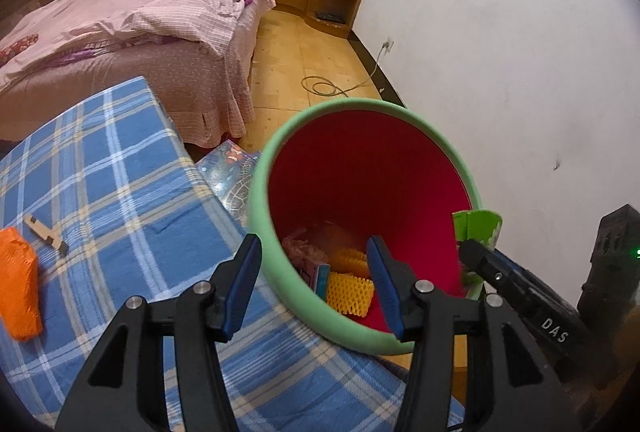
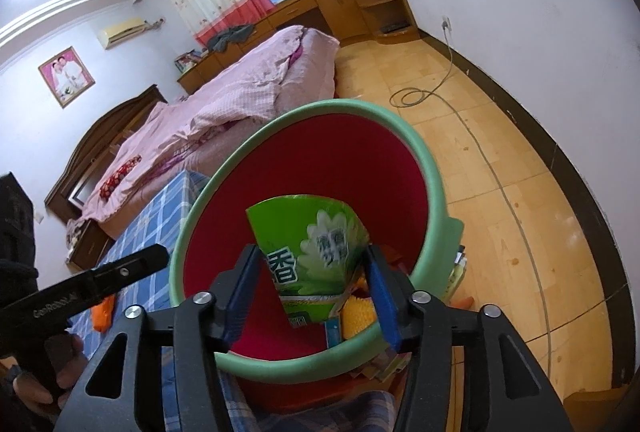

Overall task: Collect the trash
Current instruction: 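Open both tools to drop the tube and carton into the bin, then grasp the purple plastic bag with the left tool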

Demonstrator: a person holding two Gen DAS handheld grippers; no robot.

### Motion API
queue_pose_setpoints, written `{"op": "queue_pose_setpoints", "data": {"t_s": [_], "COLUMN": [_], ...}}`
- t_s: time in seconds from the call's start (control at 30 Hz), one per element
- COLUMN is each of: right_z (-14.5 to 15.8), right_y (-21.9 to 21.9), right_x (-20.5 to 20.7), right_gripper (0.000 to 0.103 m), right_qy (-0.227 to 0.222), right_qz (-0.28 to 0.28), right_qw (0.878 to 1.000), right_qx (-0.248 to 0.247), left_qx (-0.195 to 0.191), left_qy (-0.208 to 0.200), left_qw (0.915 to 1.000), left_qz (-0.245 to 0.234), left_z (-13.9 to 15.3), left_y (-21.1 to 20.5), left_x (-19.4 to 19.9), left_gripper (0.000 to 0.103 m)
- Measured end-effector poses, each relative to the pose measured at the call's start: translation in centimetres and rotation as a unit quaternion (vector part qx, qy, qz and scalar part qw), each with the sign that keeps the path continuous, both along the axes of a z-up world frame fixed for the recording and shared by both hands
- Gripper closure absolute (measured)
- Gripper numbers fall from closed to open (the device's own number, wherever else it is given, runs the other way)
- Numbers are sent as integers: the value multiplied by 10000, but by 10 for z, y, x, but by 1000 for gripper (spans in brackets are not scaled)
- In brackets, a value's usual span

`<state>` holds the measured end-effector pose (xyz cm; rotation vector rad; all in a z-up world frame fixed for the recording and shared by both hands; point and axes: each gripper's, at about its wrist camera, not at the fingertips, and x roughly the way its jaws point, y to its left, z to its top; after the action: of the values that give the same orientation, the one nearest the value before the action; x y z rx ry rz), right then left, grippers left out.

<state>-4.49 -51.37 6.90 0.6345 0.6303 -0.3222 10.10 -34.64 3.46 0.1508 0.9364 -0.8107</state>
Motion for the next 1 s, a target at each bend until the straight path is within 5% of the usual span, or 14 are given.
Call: {"op": "queue_pose_setpoints", "data": {"t_s": [0.23,0.67,1.0], "right_z": [1,15,18], "right_y": [9,26,39], "right_x": [4,-4,-4], "right_gripper": [38,37,37], "right_qy": [79,-109,-47], "right_qz": [35,-13,-8], "right_qw": [9999,9999,10000], "right_qx": [54,36,37], "left_qx": [-96,-115,2], "left_qy": [-96,-330,-525], "left_qw": [9997,9947,9784], "left_qz": [221,967,1999], "left_z": [16,35,38], "left_y": [26,100,183], "left_x": [2,22,64], "left_gripper": [48,48,48]}}
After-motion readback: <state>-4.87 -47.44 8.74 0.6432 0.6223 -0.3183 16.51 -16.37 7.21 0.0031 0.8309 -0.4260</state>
